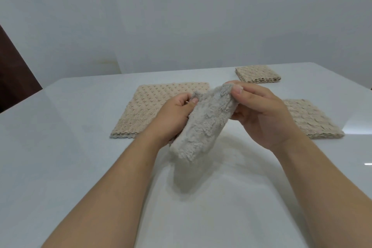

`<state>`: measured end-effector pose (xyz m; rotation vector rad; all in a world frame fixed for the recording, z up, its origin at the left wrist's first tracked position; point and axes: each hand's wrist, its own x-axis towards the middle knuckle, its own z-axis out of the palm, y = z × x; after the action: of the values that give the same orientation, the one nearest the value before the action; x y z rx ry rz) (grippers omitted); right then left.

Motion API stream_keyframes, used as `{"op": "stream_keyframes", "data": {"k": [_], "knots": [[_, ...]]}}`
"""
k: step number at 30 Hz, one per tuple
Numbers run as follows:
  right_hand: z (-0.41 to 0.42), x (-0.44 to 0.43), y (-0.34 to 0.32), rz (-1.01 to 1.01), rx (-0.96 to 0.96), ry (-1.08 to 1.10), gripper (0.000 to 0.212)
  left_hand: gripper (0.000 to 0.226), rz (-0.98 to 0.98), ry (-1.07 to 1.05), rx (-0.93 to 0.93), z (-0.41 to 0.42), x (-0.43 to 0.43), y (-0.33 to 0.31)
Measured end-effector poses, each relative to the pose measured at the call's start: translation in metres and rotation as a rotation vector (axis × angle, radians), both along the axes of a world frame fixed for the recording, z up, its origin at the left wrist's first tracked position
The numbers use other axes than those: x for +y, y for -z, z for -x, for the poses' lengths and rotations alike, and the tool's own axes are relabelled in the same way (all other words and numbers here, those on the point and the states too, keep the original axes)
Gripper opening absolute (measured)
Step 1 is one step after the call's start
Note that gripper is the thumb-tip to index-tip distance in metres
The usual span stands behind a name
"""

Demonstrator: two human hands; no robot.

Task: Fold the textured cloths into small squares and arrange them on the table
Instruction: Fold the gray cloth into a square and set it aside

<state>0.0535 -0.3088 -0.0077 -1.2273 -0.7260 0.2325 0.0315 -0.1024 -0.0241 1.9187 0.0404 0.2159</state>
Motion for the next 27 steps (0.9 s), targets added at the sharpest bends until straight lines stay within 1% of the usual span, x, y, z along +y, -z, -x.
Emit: {"op": "stream_keyframes", "data": {"k": [3,7,10,13,16,20,22,24,27], "knots": [[0.002,0.0,-0.001,0.0,0.016,-0.034,0.035,0.044,0.076,0.03,0.118,0.0,0.001,0.0],[0.005,0.0,-0.002,0.023,0.077,-0.043,0.024,0.037,0.172,0.073,0.225,-0.001,0.003,-0.001],[0.007,0.002,-0.003,0.035,0.115,-0.037,0.026,0.031,0.186,0.027,0.241,0.0,0.002,-0.002],[0.007,0.004,-0.003,0.048,0.115,-0.003,0.032,0.031,0.237,-0.044,0.188,-0.002,0.0,0.0],[0.006,0.005,-0.002,0.035,0.129,0.063,0.031,0.027,0.154,-0.104,0.123,-0.003,-0.002,0.0],[0.002,0.009,-0.001,0.039,0.165,0.183,0.034,0.041,0.081,-0.159,0.049,-0.008,-0.001,0.002],[-0.001,0.011,0.001,0.082,0.21,0.287,0.031,0.041,0.071,-0.181,0.03,-0.007,-0.001,0.002],[-0.006,0.014,0.004,0.153,0.248,0.351,0.028,0.037,0.08,-0.21,0.024,-0.005,-0.001,-0.001],[-0.011,0.014,0.01,0.247,0.301,0.333,0.029,0.023,0.138,-0.273,0.023,-0.005,0.002,-0.002]]}}
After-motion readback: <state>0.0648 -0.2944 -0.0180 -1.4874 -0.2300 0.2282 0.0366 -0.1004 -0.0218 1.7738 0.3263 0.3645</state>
